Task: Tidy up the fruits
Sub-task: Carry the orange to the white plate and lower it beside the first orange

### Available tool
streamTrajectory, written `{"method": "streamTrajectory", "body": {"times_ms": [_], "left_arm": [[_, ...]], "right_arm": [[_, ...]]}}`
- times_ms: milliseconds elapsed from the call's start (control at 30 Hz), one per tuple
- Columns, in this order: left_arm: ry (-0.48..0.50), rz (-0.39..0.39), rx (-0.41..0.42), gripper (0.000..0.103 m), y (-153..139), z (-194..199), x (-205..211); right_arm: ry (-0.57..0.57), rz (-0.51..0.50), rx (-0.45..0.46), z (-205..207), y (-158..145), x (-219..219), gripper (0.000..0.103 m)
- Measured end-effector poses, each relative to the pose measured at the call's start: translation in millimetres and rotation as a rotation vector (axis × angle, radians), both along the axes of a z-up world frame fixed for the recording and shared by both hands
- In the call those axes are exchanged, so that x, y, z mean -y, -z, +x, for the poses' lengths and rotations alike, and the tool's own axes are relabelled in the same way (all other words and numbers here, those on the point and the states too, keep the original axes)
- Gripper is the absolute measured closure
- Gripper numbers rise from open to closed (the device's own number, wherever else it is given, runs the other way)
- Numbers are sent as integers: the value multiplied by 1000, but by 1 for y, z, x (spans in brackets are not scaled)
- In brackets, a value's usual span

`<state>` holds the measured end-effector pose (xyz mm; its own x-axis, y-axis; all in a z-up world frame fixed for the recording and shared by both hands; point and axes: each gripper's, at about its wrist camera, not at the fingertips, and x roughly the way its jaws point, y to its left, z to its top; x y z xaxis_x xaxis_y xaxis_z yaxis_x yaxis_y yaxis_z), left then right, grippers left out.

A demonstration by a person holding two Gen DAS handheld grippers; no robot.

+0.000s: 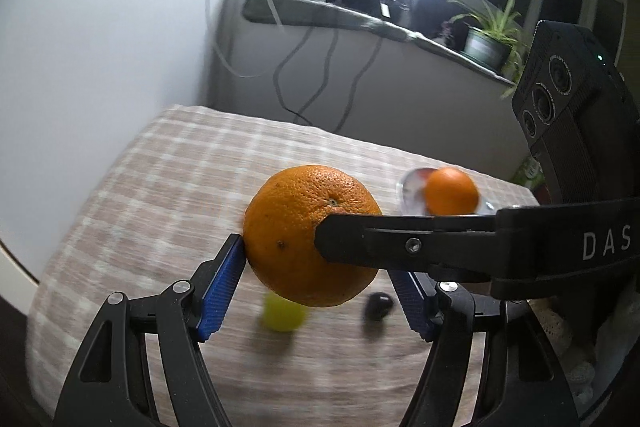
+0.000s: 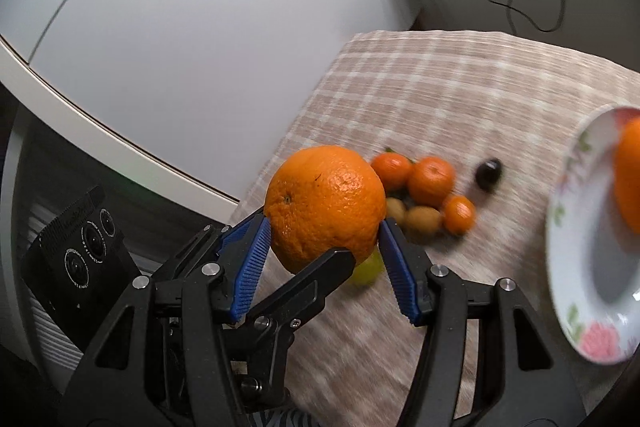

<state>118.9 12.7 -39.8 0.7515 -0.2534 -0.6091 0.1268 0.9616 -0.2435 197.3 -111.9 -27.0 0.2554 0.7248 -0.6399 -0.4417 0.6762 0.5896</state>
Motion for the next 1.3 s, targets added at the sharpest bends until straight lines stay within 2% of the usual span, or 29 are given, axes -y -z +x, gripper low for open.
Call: {"method": "streamTrajectory", "body": {"times_ms": [533,767,1300], "left_arm": [[172,16,-5,32,1,3,100],[212,36,-25,32,7,15,130],[238,81,-71,32,20,34,152]], "right_arm": [[171,30,-45,-19,9,116,44],[218,59,-87,-16,19,155,44],[229,128,-184,5,47,181,44]]}}
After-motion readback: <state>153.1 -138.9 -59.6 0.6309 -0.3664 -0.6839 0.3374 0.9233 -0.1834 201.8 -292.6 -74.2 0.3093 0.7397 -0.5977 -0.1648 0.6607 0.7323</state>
